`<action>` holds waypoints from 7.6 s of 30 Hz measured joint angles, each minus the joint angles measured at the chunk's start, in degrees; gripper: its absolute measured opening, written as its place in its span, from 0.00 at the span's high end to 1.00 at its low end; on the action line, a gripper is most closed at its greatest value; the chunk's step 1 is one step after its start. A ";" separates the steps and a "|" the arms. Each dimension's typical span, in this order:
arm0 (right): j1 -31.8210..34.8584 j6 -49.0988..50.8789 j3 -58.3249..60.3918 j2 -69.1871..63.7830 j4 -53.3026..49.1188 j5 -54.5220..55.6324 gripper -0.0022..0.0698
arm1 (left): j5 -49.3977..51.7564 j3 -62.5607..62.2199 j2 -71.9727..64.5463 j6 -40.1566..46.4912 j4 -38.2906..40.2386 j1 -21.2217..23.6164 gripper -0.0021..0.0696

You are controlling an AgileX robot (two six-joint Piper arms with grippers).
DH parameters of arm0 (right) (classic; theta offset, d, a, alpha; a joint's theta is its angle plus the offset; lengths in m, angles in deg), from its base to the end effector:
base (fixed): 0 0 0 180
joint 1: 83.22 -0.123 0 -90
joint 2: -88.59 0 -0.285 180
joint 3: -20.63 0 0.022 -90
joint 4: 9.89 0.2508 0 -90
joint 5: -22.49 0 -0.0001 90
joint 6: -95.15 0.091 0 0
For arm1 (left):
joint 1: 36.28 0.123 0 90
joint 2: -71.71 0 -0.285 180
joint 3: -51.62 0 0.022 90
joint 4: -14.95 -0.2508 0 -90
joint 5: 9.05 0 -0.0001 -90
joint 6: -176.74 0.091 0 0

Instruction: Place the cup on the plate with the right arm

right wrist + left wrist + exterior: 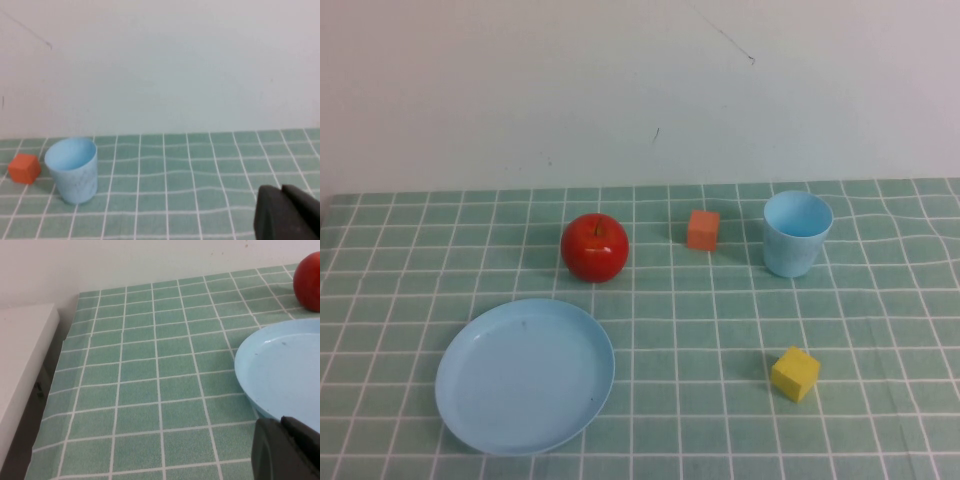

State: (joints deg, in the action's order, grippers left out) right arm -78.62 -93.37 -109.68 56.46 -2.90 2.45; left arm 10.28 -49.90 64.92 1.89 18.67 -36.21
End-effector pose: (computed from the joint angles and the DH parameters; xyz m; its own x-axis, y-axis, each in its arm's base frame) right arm 0.0928 -0.0036 0.3135 -0.2037 -0.0177 -0.9789 0.0325 0.9992 -0.0248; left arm 0.0532 -0.0019 0.1763 -0.2508 0.0283 -0.9676 0.0267 0.9994 0.0223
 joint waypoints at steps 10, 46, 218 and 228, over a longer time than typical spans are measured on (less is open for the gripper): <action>-4.36 -22.47 -10.52 -18.78 5.10 -2.08 0.97 | 0.00 0.00 0.00 0.00 0.00 0.00 0.98; -8.93 -44.83 -60.68 -90.97 35.39 -19.80 0.28 | 0.00 0.00 0.00 0.00 0.00 0.00 0.98; -42.64 17.45 8.30 9.00 -24.16 -16.57 0.97 | 0.00 0.00 0.00 0.00 0.00 0.00 0.98; -42.64 18.12 12.05 9.00 -24.28 -15.91 0.97 | 0.00 0.00 0.00 0.00 0.00 0.00 0.97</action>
State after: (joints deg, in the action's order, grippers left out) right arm -121.26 -75.25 -97.64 65.46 -27.18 -13.47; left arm 10.28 -49.90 64.92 1.89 18.67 -36.21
